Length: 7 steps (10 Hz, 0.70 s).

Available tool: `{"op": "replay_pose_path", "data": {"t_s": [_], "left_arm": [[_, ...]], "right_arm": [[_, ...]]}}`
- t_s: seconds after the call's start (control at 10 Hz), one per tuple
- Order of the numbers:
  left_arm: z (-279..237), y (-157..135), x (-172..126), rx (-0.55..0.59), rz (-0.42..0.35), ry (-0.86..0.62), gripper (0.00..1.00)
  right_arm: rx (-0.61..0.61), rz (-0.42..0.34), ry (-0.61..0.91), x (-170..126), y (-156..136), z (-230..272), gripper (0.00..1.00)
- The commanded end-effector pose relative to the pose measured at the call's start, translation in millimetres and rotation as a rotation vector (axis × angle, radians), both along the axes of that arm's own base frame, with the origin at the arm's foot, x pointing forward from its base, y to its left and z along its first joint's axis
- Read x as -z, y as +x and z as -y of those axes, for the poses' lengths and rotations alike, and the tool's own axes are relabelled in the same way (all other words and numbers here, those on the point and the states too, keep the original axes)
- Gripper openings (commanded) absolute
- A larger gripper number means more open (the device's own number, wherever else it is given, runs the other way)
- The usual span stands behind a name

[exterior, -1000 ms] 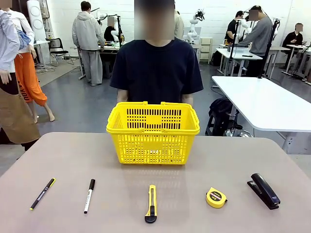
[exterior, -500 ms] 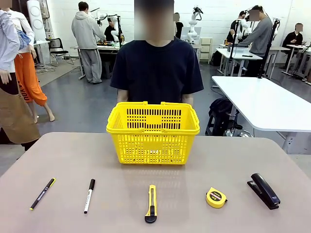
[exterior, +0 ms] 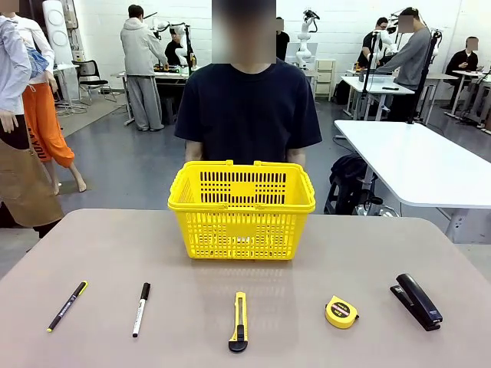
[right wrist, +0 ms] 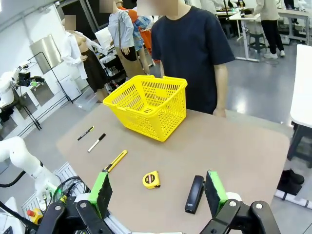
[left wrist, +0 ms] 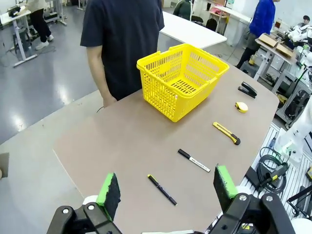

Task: Place the items the person wants into the basket.
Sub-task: Pick up the item the person points to and place it in the Market Basket.

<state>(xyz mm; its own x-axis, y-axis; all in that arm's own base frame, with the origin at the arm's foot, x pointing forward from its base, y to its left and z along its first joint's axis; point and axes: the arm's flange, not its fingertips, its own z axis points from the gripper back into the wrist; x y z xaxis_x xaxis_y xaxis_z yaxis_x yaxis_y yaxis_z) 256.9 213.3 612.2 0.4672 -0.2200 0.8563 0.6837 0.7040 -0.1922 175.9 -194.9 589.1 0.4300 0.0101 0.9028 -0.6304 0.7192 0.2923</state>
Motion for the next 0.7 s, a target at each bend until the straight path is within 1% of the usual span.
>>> {"op": "replay_pose_path", "data": {"t_s": [0.0, 0.6], "left_arm": [[0.4, 0.8, -1.2, 0.015, 0.018, 0.003, 1.00], [0.4, 0.8, -1.2, 0.015, 0.018, 0.003, 1.00]], "right_arm": [[0.002, 0.011, 0.005, -0.7, 2.2, 0.4, 1.00], [0.002, 0.011, 0.005, -0.7, 2.2, 0.4, 1.00]]}}
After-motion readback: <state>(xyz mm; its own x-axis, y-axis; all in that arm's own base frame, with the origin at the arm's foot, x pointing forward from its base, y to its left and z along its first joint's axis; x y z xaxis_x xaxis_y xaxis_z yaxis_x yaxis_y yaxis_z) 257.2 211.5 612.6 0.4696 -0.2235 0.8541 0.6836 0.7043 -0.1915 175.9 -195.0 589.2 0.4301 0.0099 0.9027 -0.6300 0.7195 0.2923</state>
